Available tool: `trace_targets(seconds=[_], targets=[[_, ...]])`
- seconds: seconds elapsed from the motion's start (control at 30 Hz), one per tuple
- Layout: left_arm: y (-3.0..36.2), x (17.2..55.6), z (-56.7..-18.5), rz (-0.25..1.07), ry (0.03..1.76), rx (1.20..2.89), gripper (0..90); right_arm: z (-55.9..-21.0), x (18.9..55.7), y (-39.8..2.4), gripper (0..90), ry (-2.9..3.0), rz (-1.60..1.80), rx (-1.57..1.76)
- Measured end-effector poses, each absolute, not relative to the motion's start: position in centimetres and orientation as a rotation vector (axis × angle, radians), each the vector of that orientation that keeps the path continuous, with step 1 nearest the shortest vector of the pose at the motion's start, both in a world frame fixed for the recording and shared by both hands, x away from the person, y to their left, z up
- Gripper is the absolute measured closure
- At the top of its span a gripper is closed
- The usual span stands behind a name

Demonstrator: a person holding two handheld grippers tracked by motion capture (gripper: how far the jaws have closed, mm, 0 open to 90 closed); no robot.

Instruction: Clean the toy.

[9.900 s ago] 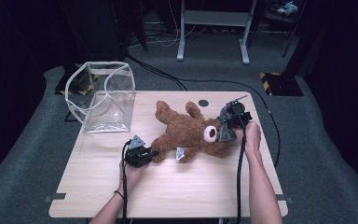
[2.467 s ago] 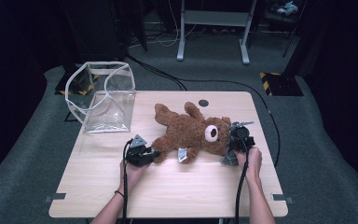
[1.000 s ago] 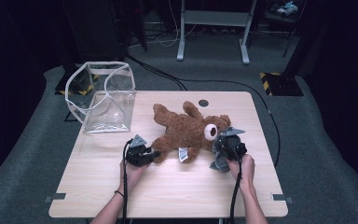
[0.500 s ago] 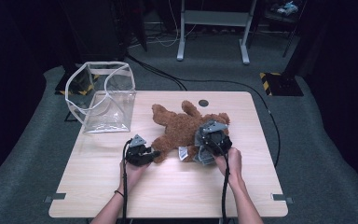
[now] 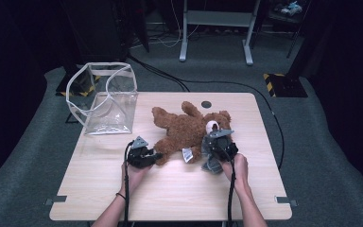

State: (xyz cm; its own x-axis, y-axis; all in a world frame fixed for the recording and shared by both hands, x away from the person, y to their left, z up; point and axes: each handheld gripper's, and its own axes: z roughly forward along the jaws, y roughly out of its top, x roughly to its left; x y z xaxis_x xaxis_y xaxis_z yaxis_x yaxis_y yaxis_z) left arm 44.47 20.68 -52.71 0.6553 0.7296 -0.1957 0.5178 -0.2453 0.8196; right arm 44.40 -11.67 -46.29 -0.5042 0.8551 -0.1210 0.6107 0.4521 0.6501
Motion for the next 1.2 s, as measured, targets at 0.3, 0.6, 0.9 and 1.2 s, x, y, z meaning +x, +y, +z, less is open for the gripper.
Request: trace_targets(seconds=[0.3, 0.6, 0.9, 1.2], targets=[[20.7, 44.5, -52.7, 0.276, 0.983, 1.913, 64.4, -45.6, 46.1, -7.7, 77.9, 2.316, 0.791, 1.149], [20.7, 44.5, -52.7, 0.271, 0.982, 1.912, 64.3, -47.6, 46.3, -8.9, 78.2, 2.373, 0.708, 1.203], [20.7, 44.5, -52.7, 0.273, 0.983, 1.913, 64.2, -43.9, 45.7, -6.5, 78.0, 2.374, 0.86, 1.072], [20.8, 44.5, -52.7, 0.27, 0.99, 1.909, 64.0, -47.8, 44.7, -7.2, 78.5, 2.456, 0.813, 1.14]])
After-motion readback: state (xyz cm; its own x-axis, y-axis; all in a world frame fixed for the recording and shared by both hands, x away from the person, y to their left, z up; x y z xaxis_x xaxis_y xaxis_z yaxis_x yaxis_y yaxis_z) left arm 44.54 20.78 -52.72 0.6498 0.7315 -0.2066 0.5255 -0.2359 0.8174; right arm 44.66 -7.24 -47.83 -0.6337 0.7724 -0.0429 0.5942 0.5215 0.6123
